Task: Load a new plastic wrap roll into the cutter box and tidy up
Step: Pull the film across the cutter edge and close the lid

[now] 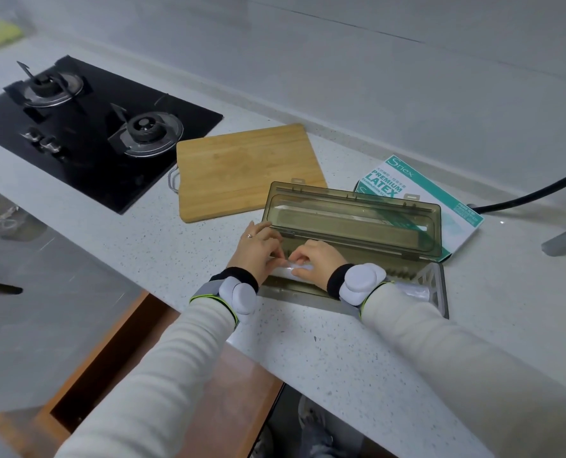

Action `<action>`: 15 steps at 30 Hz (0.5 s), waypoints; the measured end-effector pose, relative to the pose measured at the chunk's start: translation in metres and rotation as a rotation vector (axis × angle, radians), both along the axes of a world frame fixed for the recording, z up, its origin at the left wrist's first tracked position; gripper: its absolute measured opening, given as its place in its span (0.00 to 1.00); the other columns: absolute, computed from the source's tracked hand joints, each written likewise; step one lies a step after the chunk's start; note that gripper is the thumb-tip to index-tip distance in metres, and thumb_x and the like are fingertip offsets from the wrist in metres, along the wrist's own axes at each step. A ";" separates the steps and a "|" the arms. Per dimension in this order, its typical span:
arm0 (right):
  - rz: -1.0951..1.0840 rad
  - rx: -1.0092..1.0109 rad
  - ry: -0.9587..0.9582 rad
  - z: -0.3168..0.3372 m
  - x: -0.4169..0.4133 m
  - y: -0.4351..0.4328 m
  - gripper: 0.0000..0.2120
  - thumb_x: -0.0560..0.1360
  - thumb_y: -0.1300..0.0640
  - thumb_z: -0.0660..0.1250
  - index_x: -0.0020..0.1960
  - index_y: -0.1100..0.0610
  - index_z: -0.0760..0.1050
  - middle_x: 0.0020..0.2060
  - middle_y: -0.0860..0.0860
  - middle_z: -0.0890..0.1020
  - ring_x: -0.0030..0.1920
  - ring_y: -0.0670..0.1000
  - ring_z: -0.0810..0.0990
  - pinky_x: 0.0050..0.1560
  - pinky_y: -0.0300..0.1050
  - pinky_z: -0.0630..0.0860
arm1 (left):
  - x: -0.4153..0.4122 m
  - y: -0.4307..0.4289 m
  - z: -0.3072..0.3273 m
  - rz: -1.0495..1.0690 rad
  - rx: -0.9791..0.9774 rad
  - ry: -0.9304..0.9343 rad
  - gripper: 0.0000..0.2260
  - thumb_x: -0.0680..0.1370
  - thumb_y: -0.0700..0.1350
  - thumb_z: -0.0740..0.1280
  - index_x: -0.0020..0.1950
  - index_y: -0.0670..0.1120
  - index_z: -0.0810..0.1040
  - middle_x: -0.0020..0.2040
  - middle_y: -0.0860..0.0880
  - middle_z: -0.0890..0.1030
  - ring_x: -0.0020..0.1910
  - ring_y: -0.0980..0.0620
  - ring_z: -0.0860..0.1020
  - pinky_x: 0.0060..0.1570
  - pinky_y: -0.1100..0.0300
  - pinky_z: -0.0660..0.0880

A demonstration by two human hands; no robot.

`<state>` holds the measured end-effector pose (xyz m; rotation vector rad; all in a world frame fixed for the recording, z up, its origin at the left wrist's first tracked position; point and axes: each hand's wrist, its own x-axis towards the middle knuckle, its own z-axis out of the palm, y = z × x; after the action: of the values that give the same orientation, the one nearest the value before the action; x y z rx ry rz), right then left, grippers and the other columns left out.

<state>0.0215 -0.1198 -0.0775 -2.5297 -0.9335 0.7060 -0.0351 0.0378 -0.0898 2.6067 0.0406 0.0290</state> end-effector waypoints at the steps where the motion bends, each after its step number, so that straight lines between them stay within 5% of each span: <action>1: 0.003 -0.008 -0.009 0.000 -0.001 -0.001 0.13 0.75 0.54 0.65 0.58 0.56 0.76 0.55 0.54 0.77 0.56 0.53 0.75 0.56 0.42 0.69 | 0.000 -0.001 0.000 -0.011 -0.022 0.029 0.09 0.74 0.44 0.70 0.43 0.38 0.82 0.59 0.45 0.78 0.70 0.47 0.66 0.75 0.54 0.48; 6: 0.013 -0.059 -0.028 0.004 -0.003 -0.007 0.09 0.76 0.54 0.63 0.53 0.54 0.78 0.53 0.53 0.78 0.56 0.53 0.73 0.59 0.47 0.71 | -0.002 -0.004 -0.002 0.013 -0.027 0.096 0.07 0.76 0.41 0.68 0.45 0.37 0.79 0.63 0.46 0.75 0.71 0.50 0.66 0.65 0.61 0.65; 15: -0.029 -0.186 -0.073 0.008 0.003 -0.045 0.03 0.75 0.54 0.65 0.42 0.50 0.74 0.46 0.49 0.76 0.51 0.50 0.71 0.56 0.44 0.68 | -0.002 -0.006 0.000 0.046 0.005 0.121 0.05 0.76 0.42 0.67 0.46 0.40 0.77 0.70 0.47 0.70 0.71 0.50 0.67 0.62 0.59 0.69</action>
<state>0.0247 -0.1643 -0.0690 -2.7422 -0.8900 0.7272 -0.0367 0.0313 -0.0901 2.6090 0.1440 -0.1118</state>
